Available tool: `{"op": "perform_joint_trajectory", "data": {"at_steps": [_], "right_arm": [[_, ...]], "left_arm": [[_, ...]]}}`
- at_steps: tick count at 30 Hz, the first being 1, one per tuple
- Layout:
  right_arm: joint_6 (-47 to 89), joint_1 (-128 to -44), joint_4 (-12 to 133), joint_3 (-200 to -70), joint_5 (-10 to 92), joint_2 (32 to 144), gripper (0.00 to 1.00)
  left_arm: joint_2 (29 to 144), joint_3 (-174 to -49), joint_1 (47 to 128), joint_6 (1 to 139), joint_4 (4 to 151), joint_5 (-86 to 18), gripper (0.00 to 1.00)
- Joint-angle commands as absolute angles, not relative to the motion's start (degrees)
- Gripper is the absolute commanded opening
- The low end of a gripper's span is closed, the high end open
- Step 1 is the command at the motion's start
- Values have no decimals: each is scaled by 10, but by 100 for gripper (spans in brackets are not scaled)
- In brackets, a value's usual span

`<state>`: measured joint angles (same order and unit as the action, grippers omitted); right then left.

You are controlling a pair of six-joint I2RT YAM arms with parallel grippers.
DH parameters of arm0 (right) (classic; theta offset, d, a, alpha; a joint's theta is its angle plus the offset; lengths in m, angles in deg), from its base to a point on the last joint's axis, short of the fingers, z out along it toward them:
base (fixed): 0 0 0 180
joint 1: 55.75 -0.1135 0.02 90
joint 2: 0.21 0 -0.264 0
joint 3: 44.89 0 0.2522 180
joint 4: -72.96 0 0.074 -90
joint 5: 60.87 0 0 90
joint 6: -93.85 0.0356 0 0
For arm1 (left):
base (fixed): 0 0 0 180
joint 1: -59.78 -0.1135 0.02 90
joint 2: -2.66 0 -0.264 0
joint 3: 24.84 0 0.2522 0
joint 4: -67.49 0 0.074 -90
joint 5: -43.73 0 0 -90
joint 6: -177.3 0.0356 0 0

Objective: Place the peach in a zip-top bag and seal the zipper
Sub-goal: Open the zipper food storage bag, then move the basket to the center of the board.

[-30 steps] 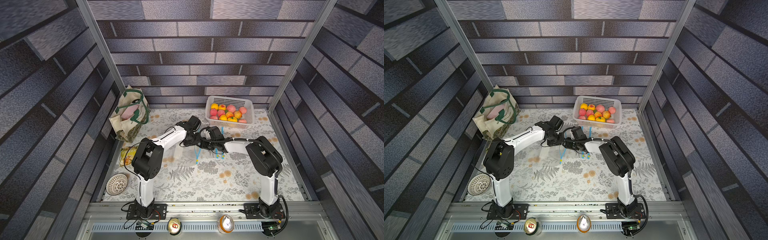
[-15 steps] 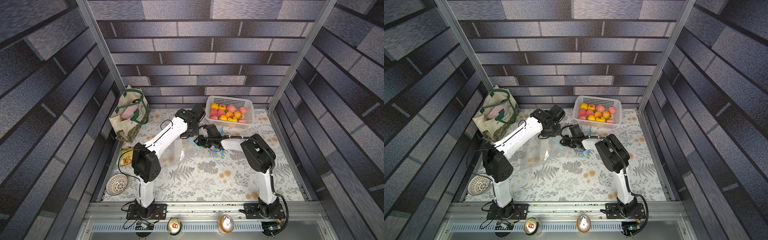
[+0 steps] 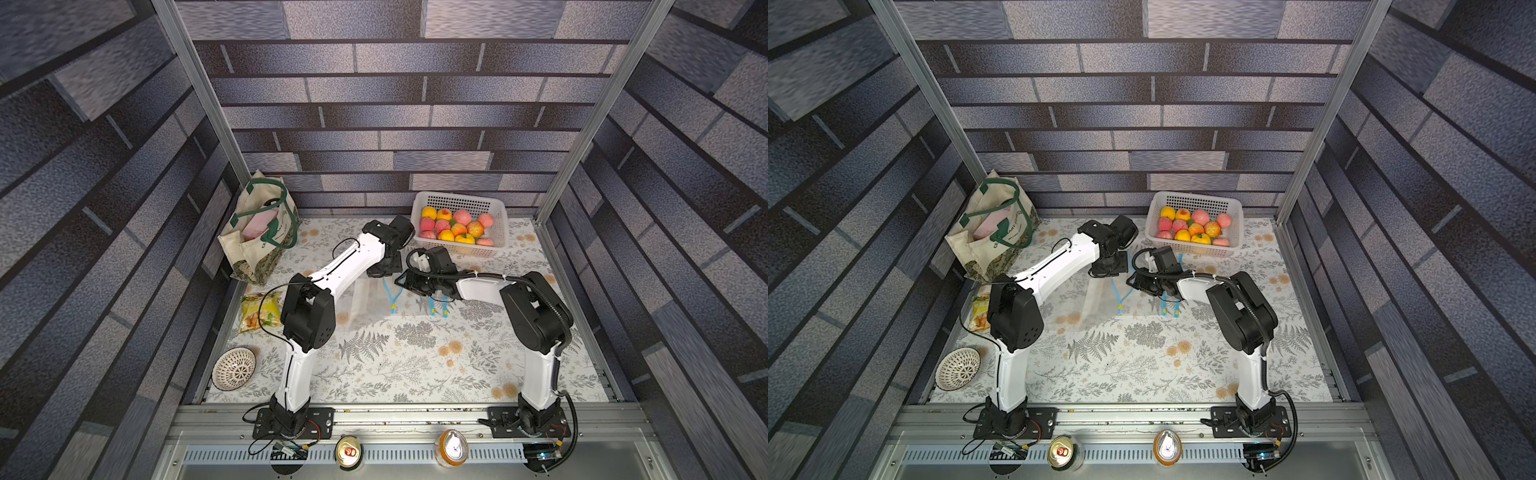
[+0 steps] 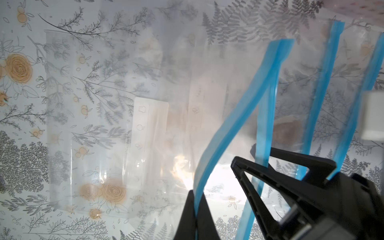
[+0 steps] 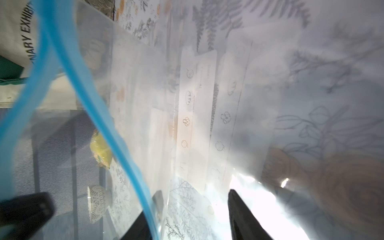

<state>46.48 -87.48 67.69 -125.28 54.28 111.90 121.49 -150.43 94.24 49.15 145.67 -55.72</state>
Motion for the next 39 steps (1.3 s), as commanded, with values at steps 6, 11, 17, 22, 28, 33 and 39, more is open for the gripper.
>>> {"op": "perform_joint_trajectory", "data": {"at_steps": [6, 11, 17, 22, 28, 33, 39], "right_arm": [[444, -862, 610, -1229, 553, 1007, 61], [404, -805, 531, -1224, 534, 935, 61], [300, -747, 350, -1381, 410, 953, 65], [178, -730, 223, -1584, 310, 1087, 67], [-40, -730, 112, -1707, 310, 1193, 65], [-170, -726, 69, -1721, 312, 1194, 68], [-221, -720, 28, -1771, 297, 1234, 68]], "left_arm": [[1230, -1549, 934, 491, 1488, -535, 0], [1237, -1565, 932, 502, 1495, -530, 0], [1258, -1605, 932, 520, 1503, -523, 0], [1295, -1666, 934, 528, 1531, -524, 0], [1297, -1676, 929, 538, 1538, -518, 0], [1290, -1666, 923, 549, 1534, -507, 0], [1288, -1663, 922, 556, 1531, -498, 0]]}}
